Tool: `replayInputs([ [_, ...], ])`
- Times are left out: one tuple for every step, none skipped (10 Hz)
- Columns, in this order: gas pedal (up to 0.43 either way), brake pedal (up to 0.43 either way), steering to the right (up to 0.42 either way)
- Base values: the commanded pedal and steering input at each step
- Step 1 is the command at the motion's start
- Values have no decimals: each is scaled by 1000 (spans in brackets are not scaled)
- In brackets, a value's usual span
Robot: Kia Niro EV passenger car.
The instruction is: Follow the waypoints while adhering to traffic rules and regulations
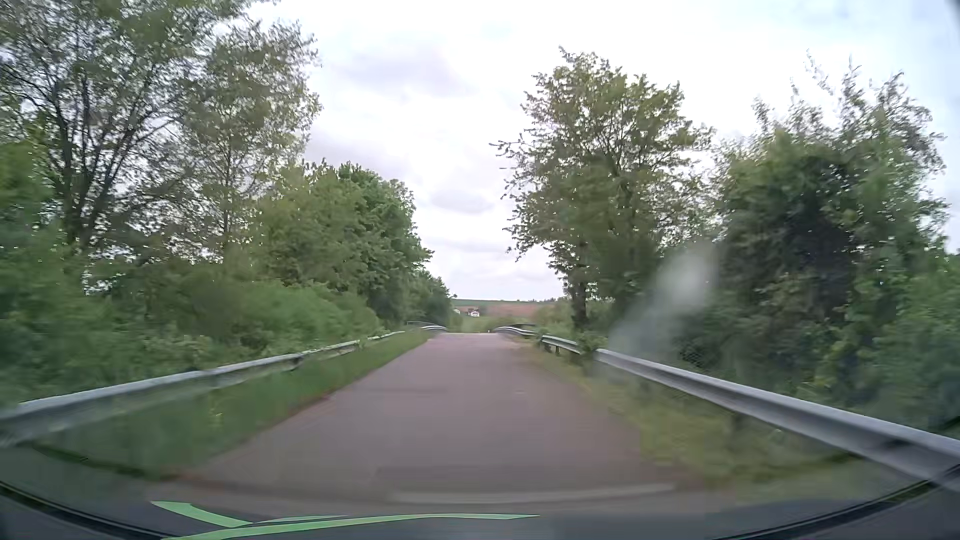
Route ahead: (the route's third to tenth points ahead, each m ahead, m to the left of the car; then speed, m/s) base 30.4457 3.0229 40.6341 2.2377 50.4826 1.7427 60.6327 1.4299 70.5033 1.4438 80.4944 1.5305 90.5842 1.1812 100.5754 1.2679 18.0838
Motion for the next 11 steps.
replayInputs([
  [157, 0, 4],
  [157, 0, 4],
  [157, 0, 3],
  [157, 0, 3],
  [157, 0, 3],
  [157, 0, 3],
  [150, 0, 3],
  [150, 0, 3],
  [150, 0, 2],
  [150, 0, 2],
  [150, 0, 2],
])
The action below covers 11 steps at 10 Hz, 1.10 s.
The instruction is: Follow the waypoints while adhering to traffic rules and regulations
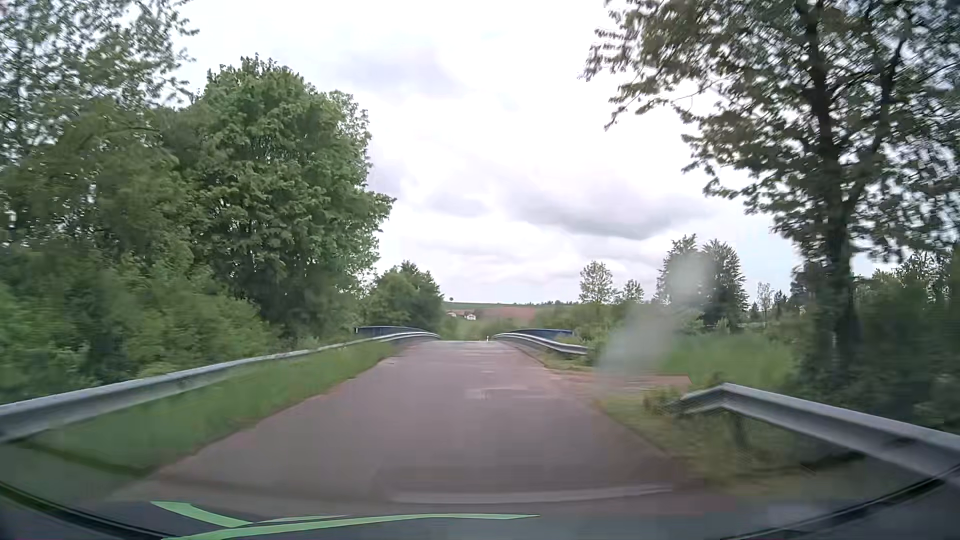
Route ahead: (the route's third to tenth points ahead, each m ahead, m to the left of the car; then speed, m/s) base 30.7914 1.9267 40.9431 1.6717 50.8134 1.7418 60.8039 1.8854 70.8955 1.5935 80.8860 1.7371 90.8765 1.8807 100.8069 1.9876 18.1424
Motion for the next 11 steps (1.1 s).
replayInputs([
  [150, 0, 2],
  [150, 0, 2],
  [150, 0, 2],
  [150, 0, 2],
  [150, 0, 2],
  [150, 0, 2],
  [150, 0, 2],
  [150, 0, 2],
  [150, 0, 2],
  [150, 0, 2],
  [150, 0, 2],
])
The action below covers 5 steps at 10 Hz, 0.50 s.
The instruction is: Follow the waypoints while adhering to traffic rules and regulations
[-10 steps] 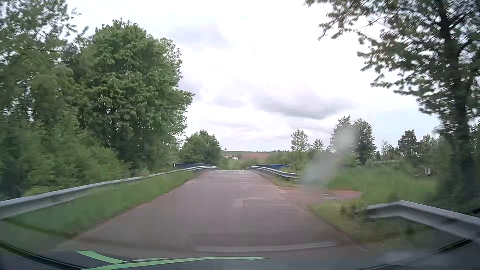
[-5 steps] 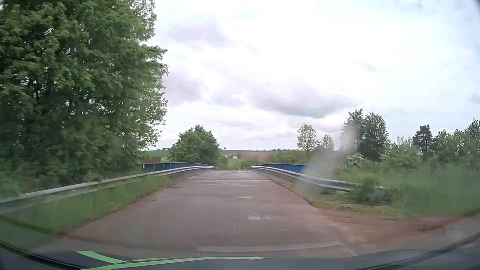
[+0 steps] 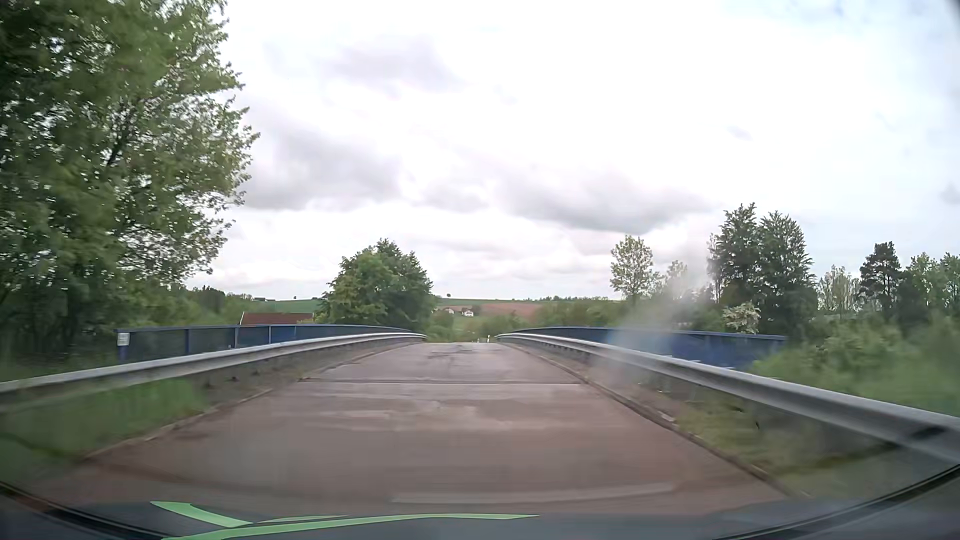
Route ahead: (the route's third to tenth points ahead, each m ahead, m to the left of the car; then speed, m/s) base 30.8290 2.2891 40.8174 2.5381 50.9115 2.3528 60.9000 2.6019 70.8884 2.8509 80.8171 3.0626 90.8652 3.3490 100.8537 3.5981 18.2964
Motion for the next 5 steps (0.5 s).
replayInputs([
  [150, 0, 2],
  [150, 0, 2],
  [150, 0, 2],
  [150, 0, 2],
  [150, 0, 1],
])
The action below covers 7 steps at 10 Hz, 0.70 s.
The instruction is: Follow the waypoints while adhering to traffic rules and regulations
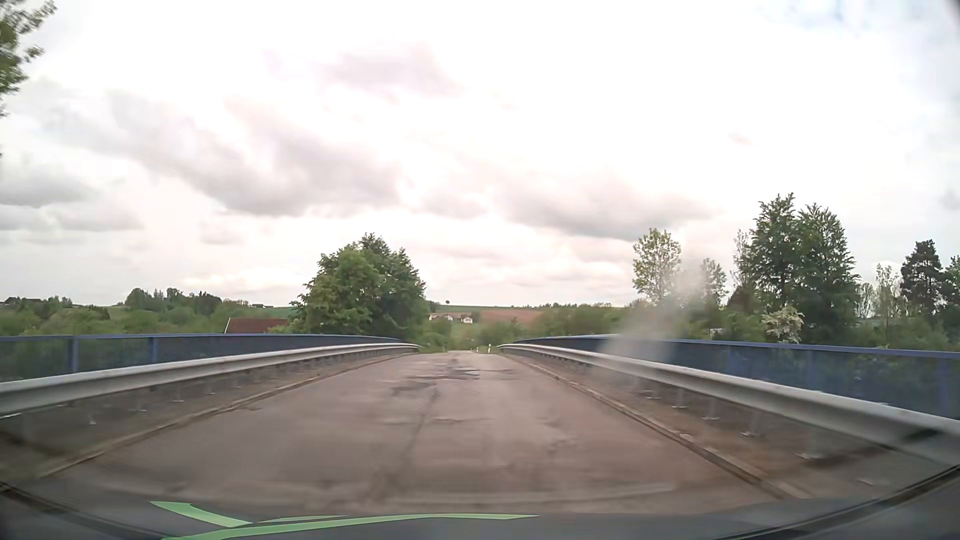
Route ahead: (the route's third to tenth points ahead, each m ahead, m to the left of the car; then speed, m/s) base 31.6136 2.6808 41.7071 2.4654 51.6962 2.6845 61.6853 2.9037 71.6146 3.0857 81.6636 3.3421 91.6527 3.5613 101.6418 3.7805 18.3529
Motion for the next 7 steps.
replayInputs([
  [150, 0, 0],
  [150, 0, -1],
  [150, 0, -1],
  [150, 0, -2],
  [150, 0, -3],
  [150, 0, -4],
  [150, 0, -4],
])
